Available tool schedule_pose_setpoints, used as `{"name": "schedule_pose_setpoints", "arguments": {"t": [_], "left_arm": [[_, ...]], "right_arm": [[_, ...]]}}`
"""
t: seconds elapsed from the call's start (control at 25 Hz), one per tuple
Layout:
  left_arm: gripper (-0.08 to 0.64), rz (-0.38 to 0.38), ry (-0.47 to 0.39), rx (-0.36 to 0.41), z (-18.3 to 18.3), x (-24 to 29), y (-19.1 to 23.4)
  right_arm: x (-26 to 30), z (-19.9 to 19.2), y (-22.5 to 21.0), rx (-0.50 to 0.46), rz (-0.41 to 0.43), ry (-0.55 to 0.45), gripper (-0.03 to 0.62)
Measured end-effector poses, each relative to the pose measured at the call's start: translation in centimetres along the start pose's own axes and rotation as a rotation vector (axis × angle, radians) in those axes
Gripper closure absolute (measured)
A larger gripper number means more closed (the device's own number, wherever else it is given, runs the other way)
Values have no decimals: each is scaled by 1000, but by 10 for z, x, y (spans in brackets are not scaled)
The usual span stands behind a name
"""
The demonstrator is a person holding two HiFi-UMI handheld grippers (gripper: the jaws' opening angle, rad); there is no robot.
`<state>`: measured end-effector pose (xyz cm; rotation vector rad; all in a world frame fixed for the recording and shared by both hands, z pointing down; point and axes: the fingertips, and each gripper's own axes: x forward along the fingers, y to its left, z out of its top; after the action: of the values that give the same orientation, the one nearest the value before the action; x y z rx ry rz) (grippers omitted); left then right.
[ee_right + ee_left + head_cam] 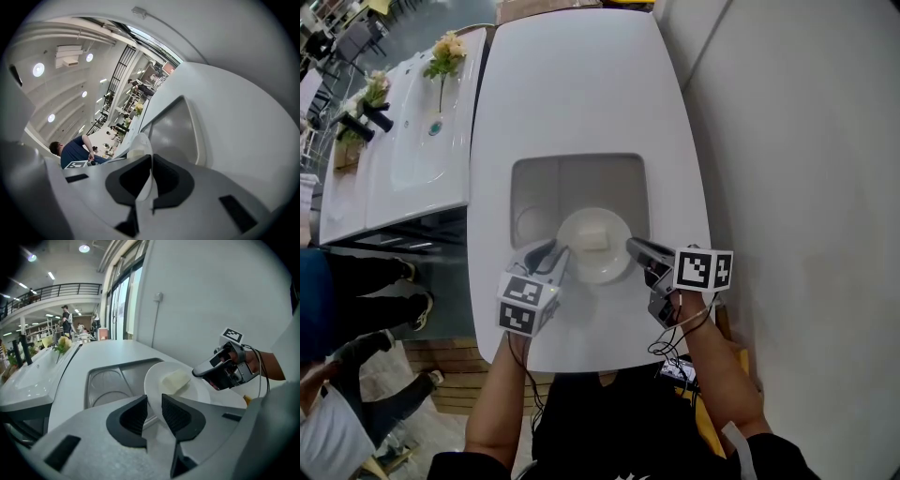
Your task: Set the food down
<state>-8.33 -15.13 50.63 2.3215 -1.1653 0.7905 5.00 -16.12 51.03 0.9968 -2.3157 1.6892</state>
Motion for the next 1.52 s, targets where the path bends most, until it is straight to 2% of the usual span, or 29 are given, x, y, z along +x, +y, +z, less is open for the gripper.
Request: {"name": "schedule_pose_setpoints", "arguments": {"t": [0.28, 0.48, 0.8, 1.12, 1.2, 1.4, 1.48, 1.52], "left_arm": [[466, 0, 6, 20, 23, 27, 14], [466, 14, 21, 37, 40, 46, 27], [471, 31, 64, 67, 34, 69, 36], [469, 79, 95, 108, 23, 75, 46], [469, 112, 123, 148, 21, 77, 46], [484, 198, 175, 313, 20, 82, 35], [500, 212, 162, 342, 20, 82, 37], [499, 212, 144, 343, 20, 80, 38]], "right_arm": [[10, 28, -15, 35, -16, -19, 575], [22, 53, -25, 17, -50, -9, 575], [35, 60, -41, -91, -141, 43, 574], [51, 58, -43, -348, -288, 98, 568], [52, 59, -43, -446, -341, 117, 557], [54, 55, -47, -732, -463, 167, 535], [57, 56, -44, -805, -469, 146, 530], [57, 59, -40, -809, -440, 106, 531]]}}
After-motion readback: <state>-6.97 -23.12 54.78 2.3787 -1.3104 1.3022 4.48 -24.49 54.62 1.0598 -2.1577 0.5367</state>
